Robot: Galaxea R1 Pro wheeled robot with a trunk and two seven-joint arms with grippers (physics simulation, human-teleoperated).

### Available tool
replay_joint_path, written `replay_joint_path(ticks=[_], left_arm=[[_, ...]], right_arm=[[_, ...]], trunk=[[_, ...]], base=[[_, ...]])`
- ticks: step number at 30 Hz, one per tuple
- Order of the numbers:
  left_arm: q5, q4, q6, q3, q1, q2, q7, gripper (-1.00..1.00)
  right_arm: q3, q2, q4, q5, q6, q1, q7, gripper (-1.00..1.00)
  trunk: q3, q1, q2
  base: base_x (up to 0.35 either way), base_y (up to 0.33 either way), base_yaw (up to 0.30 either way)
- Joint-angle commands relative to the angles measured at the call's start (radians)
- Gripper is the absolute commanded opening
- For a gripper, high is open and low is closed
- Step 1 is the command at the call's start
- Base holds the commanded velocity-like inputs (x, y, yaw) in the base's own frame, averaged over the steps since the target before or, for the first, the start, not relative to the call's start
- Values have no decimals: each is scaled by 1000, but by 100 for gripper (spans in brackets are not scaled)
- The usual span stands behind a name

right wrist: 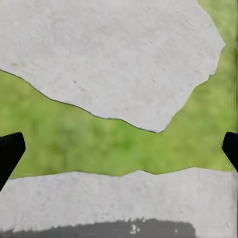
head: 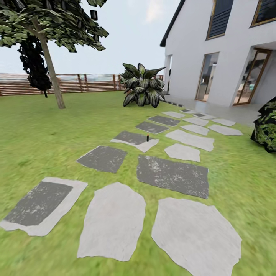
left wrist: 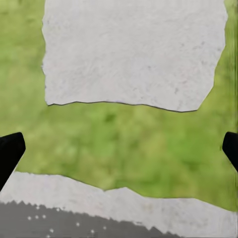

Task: Pick up the pesticide atomizer in the garden and spray insectifuge to fully cover both potted plants in the garden.

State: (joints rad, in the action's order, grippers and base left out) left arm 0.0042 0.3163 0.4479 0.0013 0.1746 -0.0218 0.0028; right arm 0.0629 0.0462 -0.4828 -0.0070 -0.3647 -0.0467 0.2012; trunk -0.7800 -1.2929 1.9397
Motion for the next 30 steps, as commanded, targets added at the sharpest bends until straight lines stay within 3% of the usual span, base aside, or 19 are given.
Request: replay_joint_path(ticks=[1, 10, 30], left_arm=[[0, 0, 3, 0, 0, 0, 0, 100], [0, 0, 2, 0, 0, 0, 0, 100], [-1, 0, 2, -1, 0, 1, 0, 100]], right_arm=[[0, 0, 1, -1, -3, -1, 1, 100], [-1, -2, 1, -1, -3, -1, 1, 100], [-3, 0, 3, 10, -3, -1, 0, 100]], trunk=[[-1, 0, 0], [-1, 0, 0], [-1, 0, 0]], base=[[338, -80, -264], [338, -80, -221], [338, -78, -10]])
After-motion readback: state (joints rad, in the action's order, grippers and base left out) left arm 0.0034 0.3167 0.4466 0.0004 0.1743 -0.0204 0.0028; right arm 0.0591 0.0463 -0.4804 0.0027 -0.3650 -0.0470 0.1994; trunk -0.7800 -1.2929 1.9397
